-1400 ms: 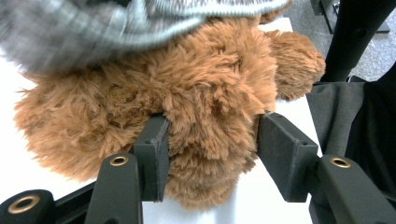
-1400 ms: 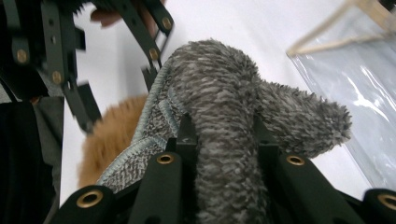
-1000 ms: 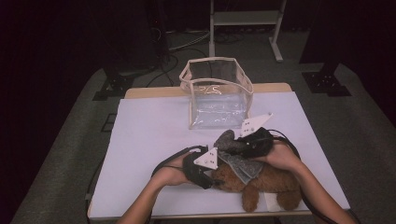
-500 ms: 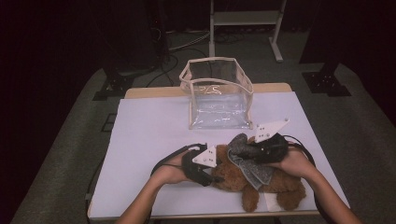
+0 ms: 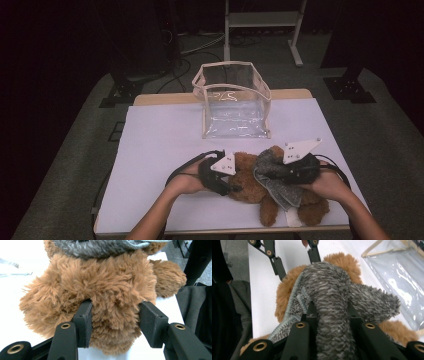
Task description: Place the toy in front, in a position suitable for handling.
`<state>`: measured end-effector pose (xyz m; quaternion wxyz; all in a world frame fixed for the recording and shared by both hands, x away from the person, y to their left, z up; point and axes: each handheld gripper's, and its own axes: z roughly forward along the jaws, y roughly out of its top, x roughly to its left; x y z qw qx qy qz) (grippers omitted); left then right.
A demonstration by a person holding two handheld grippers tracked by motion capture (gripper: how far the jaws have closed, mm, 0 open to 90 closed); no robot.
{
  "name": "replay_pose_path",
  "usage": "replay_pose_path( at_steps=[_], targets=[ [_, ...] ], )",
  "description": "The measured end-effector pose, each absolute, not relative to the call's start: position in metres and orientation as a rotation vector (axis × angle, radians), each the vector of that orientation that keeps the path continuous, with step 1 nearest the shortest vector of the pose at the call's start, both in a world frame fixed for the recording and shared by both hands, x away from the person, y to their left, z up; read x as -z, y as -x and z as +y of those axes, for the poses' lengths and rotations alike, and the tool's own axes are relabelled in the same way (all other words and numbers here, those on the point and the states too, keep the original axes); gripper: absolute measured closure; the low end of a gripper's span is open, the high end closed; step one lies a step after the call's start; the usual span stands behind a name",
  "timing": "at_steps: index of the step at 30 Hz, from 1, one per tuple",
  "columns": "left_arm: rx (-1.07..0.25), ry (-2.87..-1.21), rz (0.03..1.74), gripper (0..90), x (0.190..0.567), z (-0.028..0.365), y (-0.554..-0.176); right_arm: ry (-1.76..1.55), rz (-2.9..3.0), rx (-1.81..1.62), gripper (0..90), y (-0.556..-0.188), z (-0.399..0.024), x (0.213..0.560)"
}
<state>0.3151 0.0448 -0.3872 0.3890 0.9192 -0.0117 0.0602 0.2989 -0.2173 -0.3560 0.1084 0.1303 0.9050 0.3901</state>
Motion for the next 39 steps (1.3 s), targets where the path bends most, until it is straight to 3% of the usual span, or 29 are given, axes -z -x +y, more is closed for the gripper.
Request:
replay_pose_path(
  at_steps=[7, 19, 29, 39],
  targets=[
    [-0.145, -2.327, -0.025, 46.8, 0.387, 0.046, -0.316, -0.326, 2.659, -1.146, 70.9, -0.3, -0.204, 0.353],
    [-0.132, -2.309, 0.027, 40.6, 0.39, 0.059, -0.319, -0.461, 2.605, -1.136, 71.0, -0.294, -0.257, 0.355],
    [-0.112, -2.303, 0.024, 41.4, 0.395, 0.051, -0.32, -0.427, 2.6, -1.09, 71.0, -0.293, -0.252, 0.35],
    [-0.11, -2.289, 0.046, 37.6, 0.397, 0.058, -0.319, -0.487, 2.579, -1.128, 72.3, -0.292, -0.272, 0.368]
  ],
)
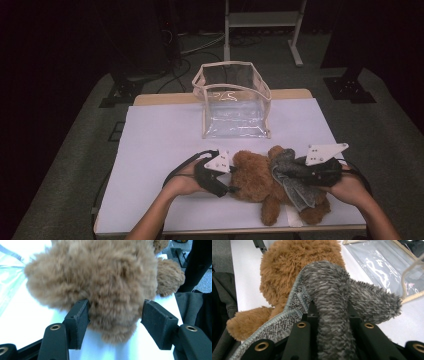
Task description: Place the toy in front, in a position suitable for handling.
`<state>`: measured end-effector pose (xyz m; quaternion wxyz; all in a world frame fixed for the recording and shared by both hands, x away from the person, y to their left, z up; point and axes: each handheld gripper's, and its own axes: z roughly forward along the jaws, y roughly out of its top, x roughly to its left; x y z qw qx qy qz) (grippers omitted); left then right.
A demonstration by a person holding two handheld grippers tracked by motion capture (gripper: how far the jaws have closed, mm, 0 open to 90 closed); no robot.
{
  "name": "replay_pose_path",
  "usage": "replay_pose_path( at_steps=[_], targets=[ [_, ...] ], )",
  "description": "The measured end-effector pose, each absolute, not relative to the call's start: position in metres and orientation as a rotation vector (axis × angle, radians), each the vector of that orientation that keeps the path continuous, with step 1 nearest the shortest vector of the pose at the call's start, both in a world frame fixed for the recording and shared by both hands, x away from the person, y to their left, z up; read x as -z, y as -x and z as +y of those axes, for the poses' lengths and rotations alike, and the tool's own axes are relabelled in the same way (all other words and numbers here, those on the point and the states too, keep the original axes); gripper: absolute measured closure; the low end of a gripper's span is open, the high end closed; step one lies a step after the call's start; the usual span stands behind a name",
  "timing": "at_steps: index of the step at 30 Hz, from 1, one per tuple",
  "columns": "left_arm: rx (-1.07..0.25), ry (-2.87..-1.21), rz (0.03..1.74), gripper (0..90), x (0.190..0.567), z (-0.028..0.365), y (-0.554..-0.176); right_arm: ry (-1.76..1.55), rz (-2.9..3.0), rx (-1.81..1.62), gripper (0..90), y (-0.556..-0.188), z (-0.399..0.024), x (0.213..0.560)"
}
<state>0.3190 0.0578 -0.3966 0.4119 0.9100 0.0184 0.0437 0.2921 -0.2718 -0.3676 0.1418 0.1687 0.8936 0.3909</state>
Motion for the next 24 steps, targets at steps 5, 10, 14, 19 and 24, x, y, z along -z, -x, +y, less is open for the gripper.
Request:
replay_pose_path(
  at_steps=[5, 10, 14, 19, 24],
  targets=[
    [-0.082, -2.259, 0.072, 36.6, 0.399, 0.059, -0.323, -0.512, 2.562, -1.162, 72.4, -0.291, -0.284, 0.371],
    [-0.062, -2.248, 0.082, 33.9, 0.404, 0.053, -0.325, -0.538, 2.543, -1.207, 72.4, -0.29, -0.294, 0.374],
    [-0.043, -2.236, 0.085, 31.7, 0.408, 0.051, -0.329, -0.553, 2.535, -1.224, 72.5, -0.288, -0.3, 0.376],
    [-0.02, -2.225, 0.074, 29.3, 0.411, 0.051, -0.333, -0.563, 2.528, -1.23, 72.6, -0.287, -0.305, 0.377],
    [0.038, -2.2, 0.09, 33.1, 0.415, 0.046, -0.336, -0.567, 2.53, -1.236, 72.6, -0.287, -0.306, 0.378]
  ],
)
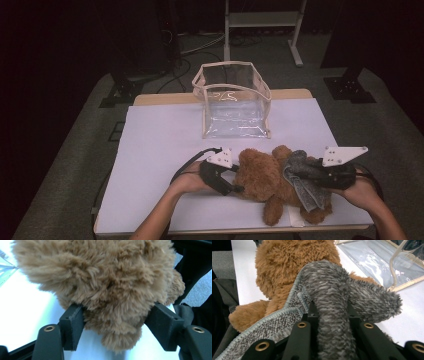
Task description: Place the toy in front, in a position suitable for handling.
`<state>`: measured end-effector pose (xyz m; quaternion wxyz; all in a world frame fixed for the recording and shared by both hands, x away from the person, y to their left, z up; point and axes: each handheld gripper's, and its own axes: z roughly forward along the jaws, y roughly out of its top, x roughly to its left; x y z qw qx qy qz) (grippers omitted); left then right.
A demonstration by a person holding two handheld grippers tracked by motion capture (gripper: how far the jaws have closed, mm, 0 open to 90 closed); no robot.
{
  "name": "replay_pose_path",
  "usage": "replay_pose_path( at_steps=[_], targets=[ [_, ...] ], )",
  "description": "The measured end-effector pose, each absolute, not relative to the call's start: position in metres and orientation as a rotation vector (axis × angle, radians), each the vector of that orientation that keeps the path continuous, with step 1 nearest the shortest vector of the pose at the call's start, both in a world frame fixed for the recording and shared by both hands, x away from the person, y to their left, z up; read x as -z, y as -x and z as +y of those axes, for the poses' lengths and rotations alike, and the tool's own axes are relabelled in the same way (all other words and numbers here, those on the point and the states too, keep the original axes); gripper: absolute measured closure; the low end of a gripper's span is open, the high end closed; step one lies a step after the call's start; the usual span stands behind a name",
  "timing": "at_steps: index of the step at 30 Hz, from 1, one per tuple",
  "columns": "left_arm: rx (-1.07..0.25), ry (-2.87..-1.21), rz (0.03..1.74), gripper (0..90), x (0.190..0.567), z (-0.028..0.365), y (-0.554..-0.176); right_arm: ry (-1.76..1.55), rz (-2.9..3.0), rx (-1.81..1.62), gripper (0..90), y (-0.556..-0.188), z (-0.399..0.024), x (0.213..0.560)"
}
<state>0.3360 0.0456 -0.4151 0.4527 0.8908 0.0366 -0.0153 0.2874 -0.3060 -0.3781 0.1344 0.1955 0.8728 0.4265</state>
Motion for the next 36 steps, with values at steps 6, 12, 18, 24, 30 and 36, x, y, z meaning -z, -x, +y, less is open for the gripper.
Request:
replay_pose_path(
  at_steps=[6, 12, 18, 24, 30, 36],
  targets=[
    [0.026, -2.168, 0.082, 45.4, 0.405, 0.041, -0.333, -0.568, 2.531, -1.262, 72.7, -0.286, -0.304, 0.377],
    [-0.038, -2.196, 0.042, 46.7, 0.382, 0.03, -0.328, -0.529, 2.525, -1.269, 72.6, -0.281, -0.3, 0.364],
    [-0.061, -2.181, 0.024, 46.1, 0.368, 0.017, -0.326, -0.482, 2.468, -1.318, 72.7, -0.277, -0.296, 0.352],
    [-0.066, -2.189, 0.034, 43.5, 0.375, 0.011, -0.327, -0.561, 2.478, -1.29, 73.4, -0.283, -0.311, 0.375],
    [-0.078, -2.184, 0.037, 47.3, 0.371, 0.012, -0.325, -0.551, 2.462, -1.358, 73.4, -0.279, -0.307, 0.375],
    [-0.086, -2.171, 0.057, 50.0, 0.365, 0.021, -0.324, -0.503, 2.478, -1.402, 73.4, -0.282, -0.292, 0.368]
  ],
)
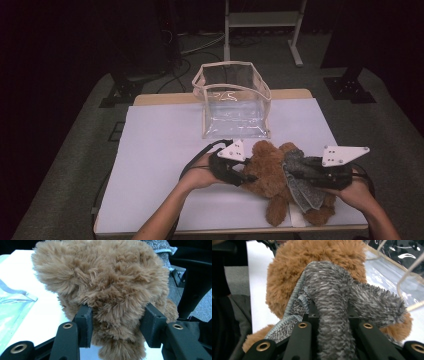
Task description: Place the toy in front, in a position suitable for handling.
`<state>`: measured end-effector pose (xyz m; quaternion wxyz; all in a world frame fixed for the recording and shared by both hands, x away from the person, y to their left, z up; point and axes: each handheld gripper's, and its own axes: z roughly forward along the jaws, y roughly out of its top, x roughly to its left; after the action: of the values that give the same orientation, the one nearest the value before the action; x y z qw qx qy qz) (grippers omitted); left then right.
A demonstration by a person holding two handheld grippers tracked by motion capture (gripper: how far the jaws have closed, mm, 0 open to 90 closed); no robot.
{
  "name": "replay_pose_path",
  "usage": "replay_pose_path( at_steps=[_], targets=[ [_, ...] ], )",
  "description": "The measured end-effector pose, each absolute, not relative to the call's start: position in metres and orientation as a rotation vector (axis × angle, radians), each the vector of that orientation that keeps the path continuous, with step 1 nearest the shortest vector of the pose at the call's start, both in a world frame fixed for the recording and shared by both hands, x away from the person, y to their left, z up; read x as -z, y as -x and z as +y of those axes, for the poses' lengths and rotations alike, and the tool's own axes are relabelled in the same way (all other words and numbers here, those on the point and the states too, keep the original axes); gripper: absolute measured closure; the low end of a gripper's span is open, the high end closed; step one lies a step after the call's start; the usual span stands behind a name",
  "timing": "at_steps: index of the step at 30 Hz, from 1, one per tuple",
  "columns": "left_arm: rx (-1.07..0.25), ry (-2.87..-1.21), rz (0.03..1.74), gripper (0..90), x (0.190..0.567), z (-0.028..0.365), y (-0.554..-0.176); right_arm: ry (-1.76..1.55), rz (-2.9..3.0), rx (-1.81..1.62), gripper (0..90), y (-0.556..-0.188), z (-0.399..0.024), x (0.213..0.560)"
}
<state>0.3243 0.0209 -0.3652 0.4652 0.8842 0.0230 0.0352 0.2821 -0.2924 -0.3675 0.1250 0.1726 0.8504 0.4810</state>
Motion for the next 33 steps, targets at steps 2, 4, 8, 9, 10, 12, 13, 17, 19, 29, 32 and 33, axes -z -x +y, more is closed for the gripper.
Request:
replay_pose_path(
  at_steps=[2, 4, 8, 9, 10, 12, 13, 17, 19, 29, 32, 33],
  targets=[
    [-0.08, -2.164, 0.053, 51.0, 0.362, 0.021, -0.322, -0.486, 2.481, -1.422, 73.5, -0.282, -0.289, 0.366],
    [-0.1, -2.174, 0.045, 51.3, 0.359, 0.022, -0.321, -0.479, 2.477, -1.457, 73.5, -0.283, -0.286, 0.364],
    [-0.108, -2.179, 0.05, 52.0, 0.357, 0.028, -0.321, -0.452, 2.491, -1.45, 73.5, -0.285, -0.276, 0.361],
    [-0.113, -2.18, 0.046, 52.4, 0.357, 0.029, -0.321, -0.445, 2.495, -1.452, 73.5, -0.285, -0.274, 0.361],
    [-0.117, -2.182, 0.045, 52.8, 0.356, 0.03, -0.321, -0.434, 2.499, -1.45, 73.5, -0.286, -0.271, 0.359],
    [-0.125, -2.181, 0.048, 52.9, 0.354, 0.033, -0.319, -0.417, 2.505, -1.457, 73.5, -0.286, -0.266, 0.357],
    [-0.126, -2.18, 0.052, 53.4, 0.352, 0.036, -0.319, -0.41, 2.504, -1.466, 73.5, -0.287, -0.263, 0.356],
    [-0.158, -2.16, 0.067, 54.4, 0.344, 0.051, -0.319, -0.387, 2.496, -1.508, 73.5, -0.292, -0.253, 0.352],
    [-0.169, -2.159, 0.08, 54.4, 0.339, 0.058, -0.318, -0.365, 2.493, -1.532, 73.4, -0.294, -0.245, 0.348],
    [-0.201, -2.159, 0.082, 52.4, 0.335, 0.063, -0.315, -0.344, 2.486, -1.525, 73.3, -0.295, -0.239, 0.347],
    [-0.209, -2.171, 0.076, 50.2, 0.346, 0.043, -0.315, -0.431, 2.468, -1.529, 73.3, -0.294, -0.264, 0.36],
    [-0.216, -2.181, 0.071, 50.1, 0.349, 0.038, -0.315, -0.453, 2.464, -1.532, 73.3, -0.293, -0.271, 0.363]
  ],
)
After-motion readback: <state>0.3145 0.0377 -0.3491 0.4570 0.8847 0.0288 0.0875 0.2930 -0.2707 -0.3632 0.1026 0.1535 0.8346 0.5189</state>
